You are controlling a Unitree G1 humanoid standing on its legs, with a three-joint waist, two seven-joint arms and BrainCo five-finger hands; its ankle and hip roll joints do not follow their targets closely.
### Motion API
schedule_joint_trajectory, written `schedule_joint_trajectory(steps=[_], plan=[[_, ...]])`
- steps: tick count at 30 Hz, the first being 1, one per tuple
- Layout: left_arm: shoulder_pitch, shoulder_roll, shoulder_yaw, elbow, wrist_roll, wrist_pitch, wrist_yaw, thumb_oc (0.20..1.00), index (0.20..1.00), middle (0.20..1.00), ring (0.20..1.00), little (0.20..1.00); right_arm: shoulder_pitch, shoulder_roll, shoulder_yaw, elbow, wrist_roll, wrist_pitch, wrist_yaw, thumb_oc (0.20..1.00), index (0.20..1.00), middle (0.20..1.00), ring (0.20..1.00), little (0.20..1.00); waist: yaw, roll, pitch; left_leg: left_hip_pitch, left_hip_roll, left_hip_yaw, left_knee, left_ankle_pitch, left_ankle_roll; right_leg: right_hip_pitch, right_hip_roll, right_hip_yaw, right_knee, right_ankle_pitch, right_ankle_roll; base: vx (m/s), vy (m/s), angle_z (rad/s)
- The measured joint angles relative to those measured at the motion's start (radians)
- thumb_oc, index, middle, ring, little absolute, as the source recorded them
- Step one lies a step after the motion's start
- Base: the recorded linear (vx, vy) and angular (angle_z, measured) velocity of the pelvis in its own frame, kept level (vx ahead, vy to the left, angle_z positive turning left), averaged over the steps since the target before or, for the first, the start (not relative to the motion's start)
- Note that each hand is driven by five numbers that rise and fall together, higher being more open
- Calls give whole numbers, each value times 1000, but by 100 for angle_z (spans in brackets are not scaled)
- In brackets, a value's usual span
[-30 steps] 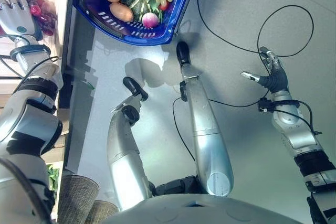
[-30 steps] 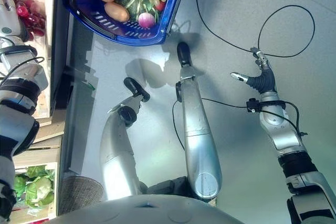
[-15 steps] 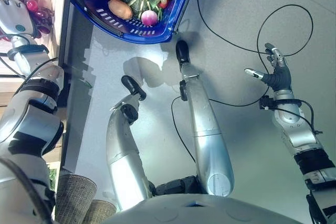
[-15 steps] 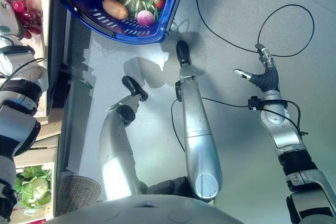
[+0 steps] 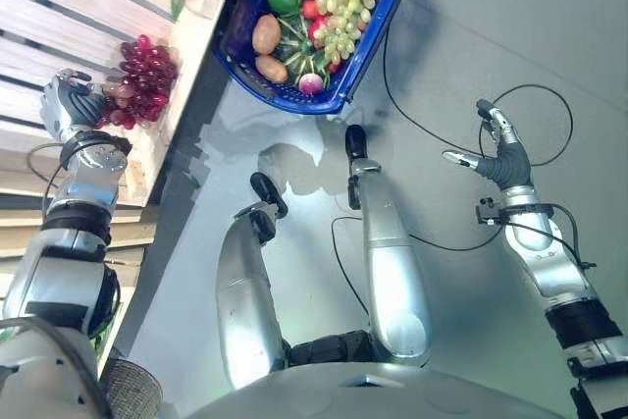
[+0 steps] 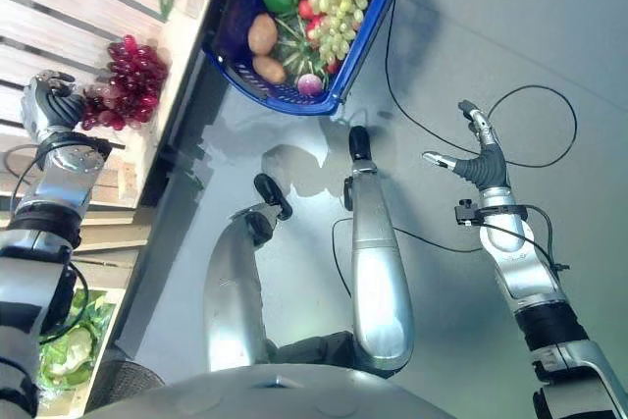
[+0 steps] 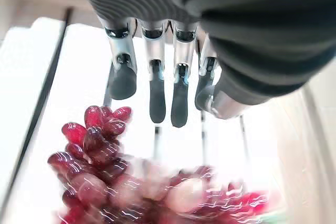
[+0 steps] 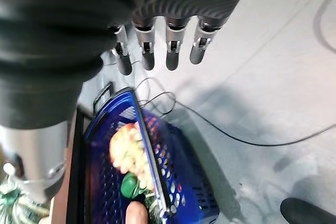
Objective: Pick up fruits and vegetables into the basket
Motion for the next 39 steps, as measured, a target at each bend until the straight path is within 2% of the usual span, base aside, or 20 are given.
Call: schedule_joint_trajectory(steps=[4,6,10,11,15,19,21,22,23,27,32,33,39], plan=[[146,-60,43,-177,-127,-128,-78,200,200,200,200,200,11,5,-36,-68,-57,87,50,1000,1000,1000,1000,1000,28,-2,0,112,-10,-5,-63,14,-11,113,1,-14,-44,1,1,20,-10,6],[198,-80,61,-249,-147,-165,-101,200,200,200,200,200,14,11,-47,-95,-78,109,71,1000,1000,1000,1000,1000,43,-2,0,154,-10,-3,-87,18,-12,155,2,-19,-66,2,2,40,-23,4],[266,-138,116,-382,-212,-177,-141,200,200,200,200,200,22,37,-52,-133,-117,155,107,1000,1000,1000,1000,1000,74,-2,0,248,-15,-9,-136,27,-16,255,2,-36,-105,5,-2,2,-31,8],[284,-148,118,-424,-221,-180,-149,200,200,200,200,200,23,38,-49,-149,-117,168,116,1000,1000,1000,1000,1000,80,-4,-1,286,-24,-9,-157,31,-16,288,3,-39,-116,-2,8,63,-26,6],[292,-131,127,-466,-199,-185,-148,200,200,200,200,200,-4,35,-51,-167,-116,198,141,1000,1000,1000,1000,1000,99,-6,-2,306,-28,-9,-176,38,-16,306,-5,-41,-125,1,4,36,-20,4],[307,-111,132,-490,-47,-182,-92,200,200,200,200,200,-3,33,-55,-166,-116,229,169,1000,1000,1000,1000,1000,102,-6,-2,330,-28,0,-184,39,-15,324,-9,-40,-123,1,4,0,0,0],[305,-70,132,-490,51,-157,-45,200,200,200,200,200,-9,31,-62,-166,-116,236,176,1000,1000,1000,1000,1000,97,-6,-2,329,-28,4,-184,39,-15,321,-9,-39,-123,1,4,-16,-5,-4],[305,-56,132,-490,86,-143,-22,721,721,721,721,721,-10,31,-64,-166,-116,236,176,1000,1000,1000,1000,1000,95,-6,-2,330,-28,5,-184,39,-15,321,-9,-38,-123,1,4,-35,-36,-4],[302,-42,131,-486,135,-124,7,1000,1000,1000,1000,1000,-10,28,-65,-166,-116,236,176,1000,1000,1000,1000,1000,90,-6,-2,327,-27,6,-184,39,-15,318,-9,-36,-124,1,5,-55,-46,-3],[263,-16,93,-458,245,-36,95,1000,1000,1000,1000,1000,-15,13,-62,-158,-115,236,170,1000,1000,1000,1000,1000,80,-6,-2,303,-27,8,-181,40,-15,289,-8,-34,-120,-3,10,1,-30,-2],[199,-5,-33,-322,360,58,161,1000,1000,1000,1000,1000,-18,-26,-28,-134,-105,233,148,1000,1000,1000,1000,1000,67,-7,-1,272,-14,23,-163,37,-19,249,4,-21,-102,5,-2,-12,-26,-9],[188,-5,-49,-314,382,80,165,1000,1000,1000,1000,1000,-22,-33,-26,-128,-103,230,145,1000,1000,1000,1000,1000,65,-7,0,259,-12,28,-161,35,-18,232,6,-13,-104,0,6,81,-2,-16],[121,-16,-127,-223,386,98,159,1000,1000,1000,1000,1000,-38,-52,-16,-96,-83,224,109,1000,1000,1000,1000,1000,28,-10,2,216,-9,34,-143,30,-19,184,9,-5,-91,0,5,2,-9,-5]])
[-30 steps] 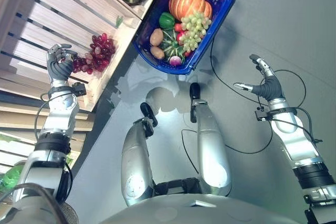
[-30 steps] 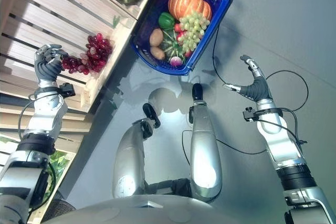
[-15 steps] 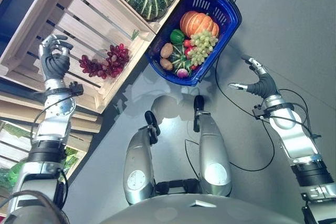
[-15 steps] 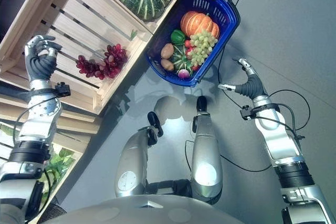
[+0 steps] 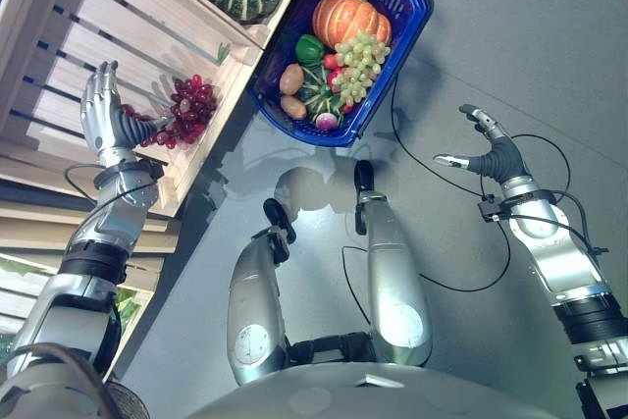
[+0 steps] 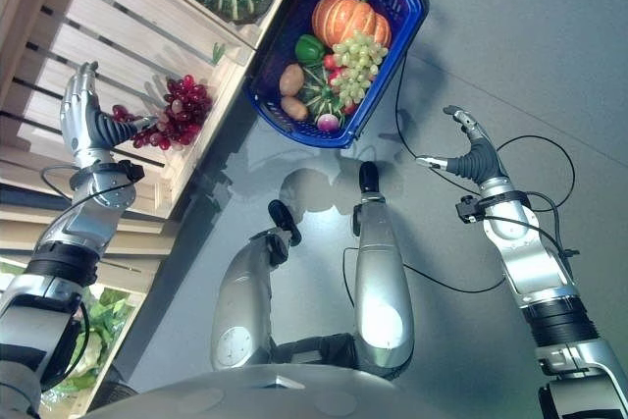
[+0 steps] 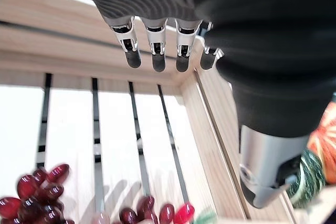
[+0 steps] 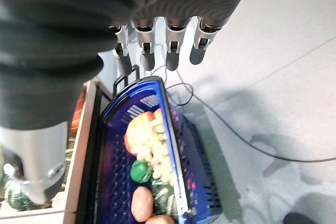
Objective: Pick up fruits and vegetables into the basket
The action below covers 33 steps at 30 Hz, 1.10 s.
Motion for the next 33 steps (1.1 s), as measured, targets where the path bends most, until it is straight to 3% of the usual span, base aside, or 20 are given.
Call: schedule_joint_trajectory(steps=[3,9,15,20,28,33], plan=[[-60,-31,-8,71,-28,0,-25,1000,1000,1000,1000,1000,-17,1,19,19,15,-7,-22,1000,1000,1000,1000,1000,-11,-1,1,-45,1,6,26,-2,2,-50,1,11,19,1,-1,14,23,-6],[-130,-102,-16,128,-219,-13,-104,1000,1000,1000,1000,1000,-23,3,43,26,16,9,-53,1000,1000,1000,1000,1000,-40,-1,1,-117,6,13,66,-20,6,-122,4,28,43,4,-5,5,8,-6],[-208,-109,-11,172,-365,-27,-108,1000,1000,1000,1000,1000,-38,4,51,41,20,13,-74,1000,1000,1000,1000,1000,-48,-1,1,-199,19,15,102,-27,7,-205,16,39,75,4,-7,-4,-7,-3],[-275,-109,-2,261,-432,-14,-66,1000,1000,1000,1000,1000,-62,3,52,56,37,18,-91,1000,1000,1000,1000,1000,-70,-2,0,-245,22,16,115,-28,7,-254,17,46,90,1,-3,0,0,0],[-386,-73,4,337,-449,60,28,1000,1000,1000,1000,1000,-92,2,69,88,58,16,-113,1000,1000,1000,1000,1000,-77,-4,1,-325,35,3,154,-33,4,-324,23,43,112,7,-13,0,0,0],[-389,-71,15,357,-524,57,48,1000,1000,1000,1000,1000,-93,3,70,96,83,11,-134,1000,1000,1000,1000,1000,-80,-6,0,-360,35,-18,170,-33,5,-343,18,26,122,1,-12,-7,-16,7]])
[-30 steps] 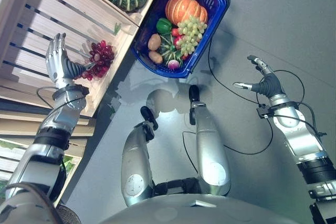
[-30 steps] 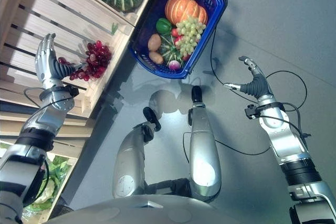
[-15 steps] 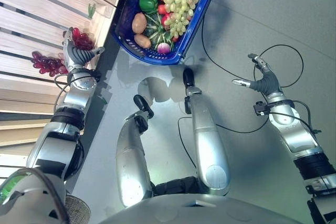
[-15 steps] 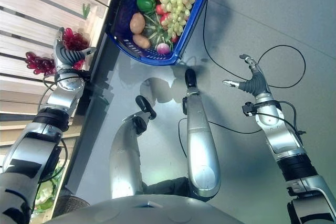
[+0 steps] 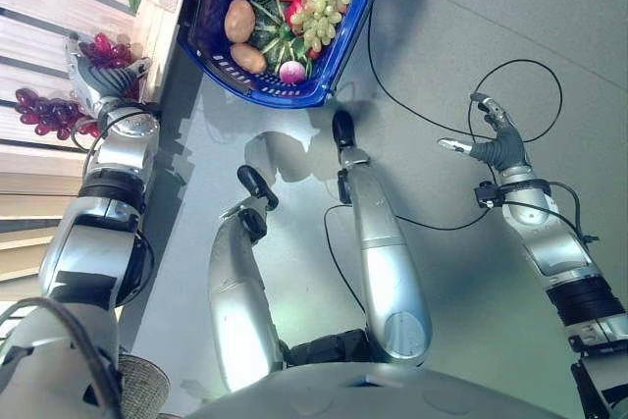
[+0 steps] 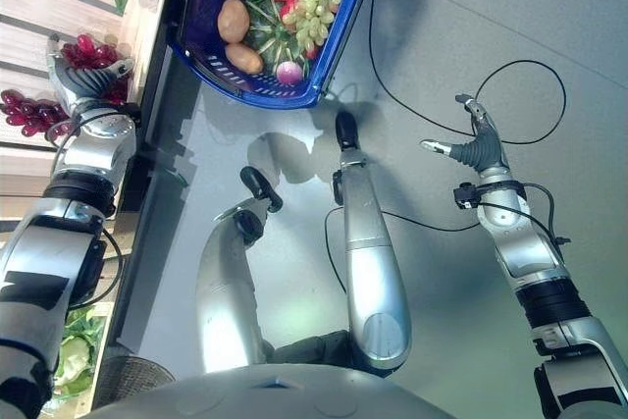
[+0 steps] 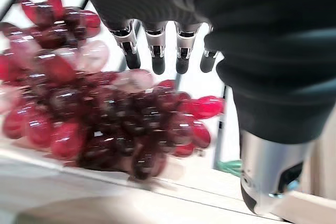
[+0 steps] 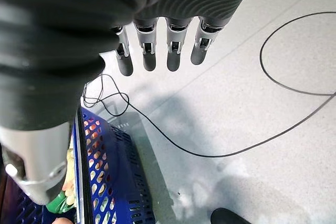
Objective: Pick up fruits and vegetables into the basket
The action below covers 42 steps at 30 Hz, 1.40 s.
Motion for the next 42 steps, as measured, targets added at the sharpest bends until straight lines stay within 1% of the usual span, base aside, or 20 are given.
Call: schedule_joint_trajectory(steps=[5,12,15,16,19,20,21,24,25,28,32,34,37,42], plan=[[10,0,43,-1,-75,-61,-3,1000,1000,1000,1000,1000,0,1,13,1,4,-3,-6,1000,1000,1000,1000,1000,10,-1,0,-15,-1,-7,5,0,0,-11,-1,-4,4,3,-5,0,2,2],[28,-1,43,0,-83,-57,4,1000,1000,1000,1000,1000,-3,2,27,1,4,-2,-10,1000,1000,1000,1000,1000,15,-1,0,-23,-2,-17,8,1,0,-11,-3,-13,4,3,-5,0,-2,1],[21,-1,42,8,-77,-8,25,1000,1000,1000,1000,1000,-15,2,27,1,6,0,-20,1000,1000,1000,1000,1000,16,-1,0,-32,-1,-26,16,1,0,-11,-1,-20,5,4,-6,-3,-26,5],[12,-1,41,23,-69,25,37,1000,1000,1000,1000,1000,-27,1,30,3,13,0,-24,1000,1000,1000,1000,1000,15,-1,0,-36,-2,-30,18,0,1,-11,-1,-24,4,4,-6,-8,-28,4],[-9,1,41,52,-52,67,50,1000,1000,1000,1000,1000,-43,1,40,8,13,0,-25,1000,1000,1000,1000,1000,18,-2,-1,-45,-1,-36,19,1,2,-14,-1,-30,1,4,-6,-5,-14,3],[-17,8,36,70,-28,101,51,1000,1000,1000,1000,1000,-57,1,43,11,18,1,-25,1000,1000,1000,1000,1000,17,-6,-1,-51,-1,-36,21,1,2,-21,1,-29,1,5,-7,0,0,0],[-20,12,32,79,-23,119,51,1000,1000,1000,1000,1000,-68,1,46,16,19,1,-25,1000,1000,1000,1000,1000,15,-7,-1,-57,-1,-35,23,1,2,-27,1,-28,1,5,-7,-7,-14,-3],[-46,19,18,107,-10,159,52,1000,1000,1000,1000,1000,-95,0,56,40,33,3,-26,1000,1000,1000,1000,1000,15,-9,0,-71,-1,-35,28,1,1,-39,5,-28,1,7,-9,-2,0,-1],[-46,19,18,107,-10,159,52,1000,1000,1000,1000,1000,-95,0,56,40,33,3,-26,1000,1000,1000,1000,1000,15,-9,0,-71,-1,-35,28,1,1,-39,5,-28,1,7,-9,-7,-2,-4],[-103,35,-36,156,18,208,52,1000,1000,1000,1000,1000,-122,-3,71,45,50,5,-26,1000,1000,1000,1000,1000,12,-13,0,-96,1,-33,34,0,1,-65,9,-25,1,10,-13,-6,-11,-3],[-128,45,-59,171,58,265,52,1000,1000,1000,1000,1000,-122,-6,74,50,62,5,-27,1000,1000,1000,1000,1000,12,-14,-1,-98,7,-32,32,-1,0,-65,15,-25,-11,12,-15,-6,-13,-3],[-128,46,-61,176,83,273,52,1000,1000,1000,1000,1000,-122,-7,74,53,70,5,-27,1000,1000,1000,1000,1000,11,-14,-1,-98,10,-30,30,-2,-2,-66,18,-25,-14,12,-16,-4,-19,-4],[-130,57,-92,178,129,287,50,1000,1000,1000,1000,1000,-122,-15,74,54,85,1,-27,1000,1000,1000,1000,1000,11,-15,-1,-101,10,-23,21,-2,-2,-75,19,-21,-17,12,-16,-3,-4,-2],[-131,79,-99,189,155,289,41,1000,1000,1000,1000,1000,-123,-15,75,65,94,-3,-28,1000,1000,1000,1000,1000,12,-17,-2,-102,10,-9,14,-3,-4,-91,21,-6,-15,14,-18,-5,-6,-6]])
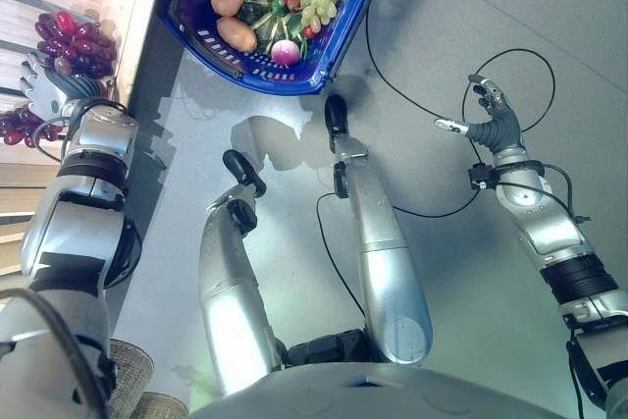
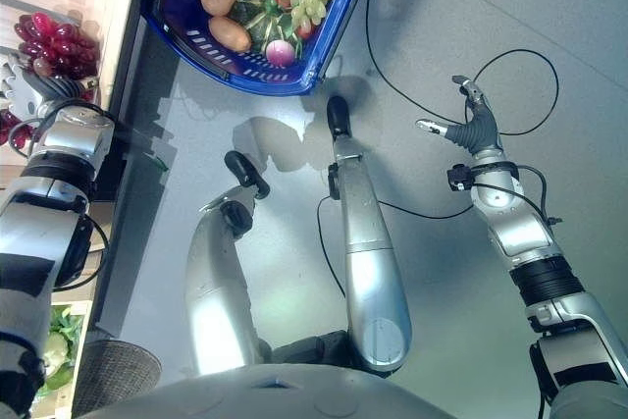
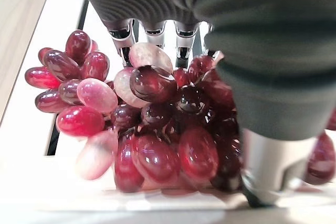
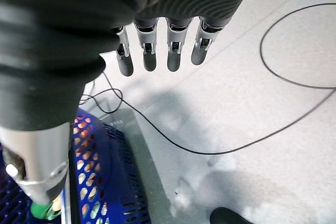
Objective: Pick up fruits and vegetables into the basket
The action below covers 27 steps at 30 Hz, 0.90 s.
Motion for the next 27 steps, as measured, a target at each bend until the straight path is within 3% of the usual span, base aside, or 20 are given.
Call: schedule_joint_trajectory(steps=[4,9,16,18,27], plan=[[-4,1,-3,0,23,10,-8,1000,1000,1000,1000,1000,0,0,0,0,17,-5,0,1000,1000,1000,1000,1000,0,0,0,0,0,2,-7,-1,-1,-4,0,3,0,0,0,0,0,0],[-26,25,-60,9,99,66,-65,1000,1000,1000,1000,1000,0,0,0,1,37,-20,1,1000,1000,1000,1000,1000,-2,0,0,-1,1,9,-15,1,0,-13,1,7,-7,-3,5,-1,3,-1],[-26,45,-68,23,94,67,-86,1000,1000,1000,1000,1000,2,-1,-2,2,37,-39,2,1000,1000,1000,1000,1000,-1,0,0,-2,6,22,-28,6,-7,-32,10,22,-3,-3,5,-4,6,-5],[-27,49,-68,23,94,63,-87,200,200,200,200,200,1,-1,-1,3,37,-40,2,1000,1000,1000,1000,1000,2,0,-1,-5,6,22,-34,10,-9,-41,13,25,0,-3,4,0,0,0],[-31,92,-69,25,96,39,-115,200,200,200,200,200,3,-1,-3,1,35,-41,1,1000,1000,1000,1000,1000,-12,1,-1,-35,4,-4,-35,21,-16,-64,17,18,1,2,-3,-1,-1,0]])
